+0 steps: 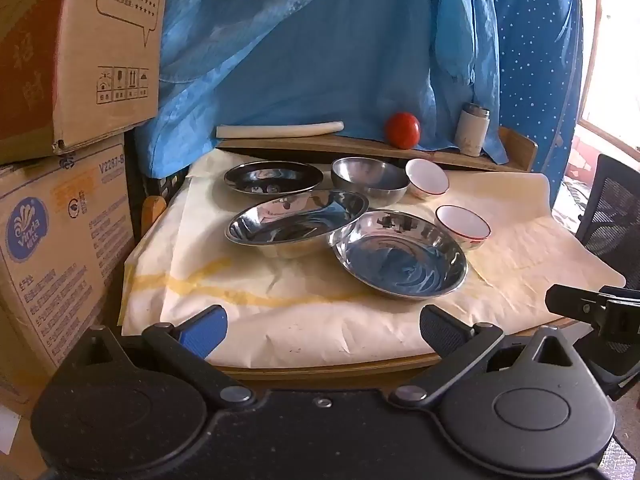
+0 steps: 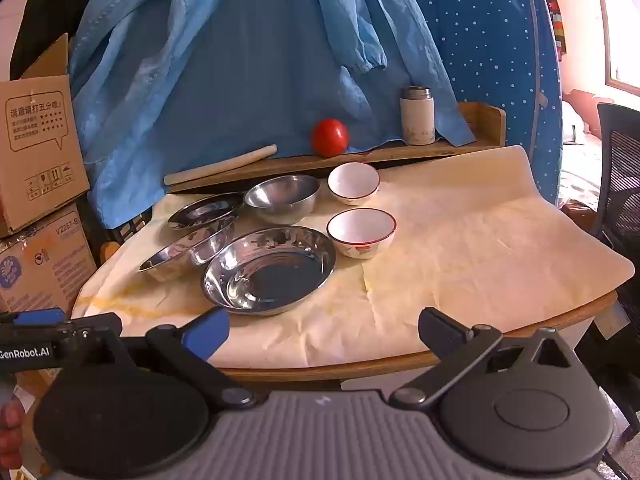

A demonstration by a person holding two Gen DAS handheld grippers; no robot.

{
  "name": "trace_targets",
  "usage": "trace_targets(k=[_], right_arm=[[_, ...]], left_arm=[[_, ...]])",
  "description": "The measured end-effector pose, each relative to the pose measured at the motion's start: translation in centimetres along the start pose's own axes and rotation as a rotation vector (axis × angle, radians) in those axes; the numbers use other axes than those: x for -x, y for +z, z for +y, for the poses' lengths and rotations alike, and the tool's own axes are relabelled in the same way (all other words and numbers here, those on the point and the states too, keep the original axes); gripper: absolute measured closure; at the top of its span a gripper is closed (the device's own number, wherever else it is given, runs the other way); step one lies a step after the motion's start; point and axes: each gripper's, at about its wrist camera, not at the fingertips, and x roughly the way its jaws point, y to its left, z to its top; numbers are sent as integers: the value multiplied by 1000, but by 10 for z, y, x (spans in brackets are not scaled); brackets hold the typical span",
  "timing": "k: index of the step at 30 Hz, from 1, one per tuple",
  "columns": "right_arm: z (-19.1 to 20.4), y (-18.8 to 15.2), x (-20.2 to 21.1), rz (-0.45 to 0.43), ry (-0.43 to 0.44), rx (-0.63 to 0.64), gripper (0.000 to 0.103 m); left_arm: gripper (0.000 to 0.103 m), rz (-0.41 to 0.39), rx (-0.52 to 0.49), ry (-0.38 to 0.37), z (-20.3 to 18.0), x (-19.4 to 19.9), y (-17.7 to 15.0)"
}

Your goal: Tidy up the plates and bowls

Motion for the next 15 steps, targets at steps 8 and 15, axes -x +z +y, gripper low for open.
trace_targets(k=[8,15], right_arm=[[0,0,0,-2,-1,2,0],[0,1,0,-2,2,2,0]], left_arm=[[1,-2,1,-5,0,0,0],[1,-6,-4,-4,-7,0,1]])
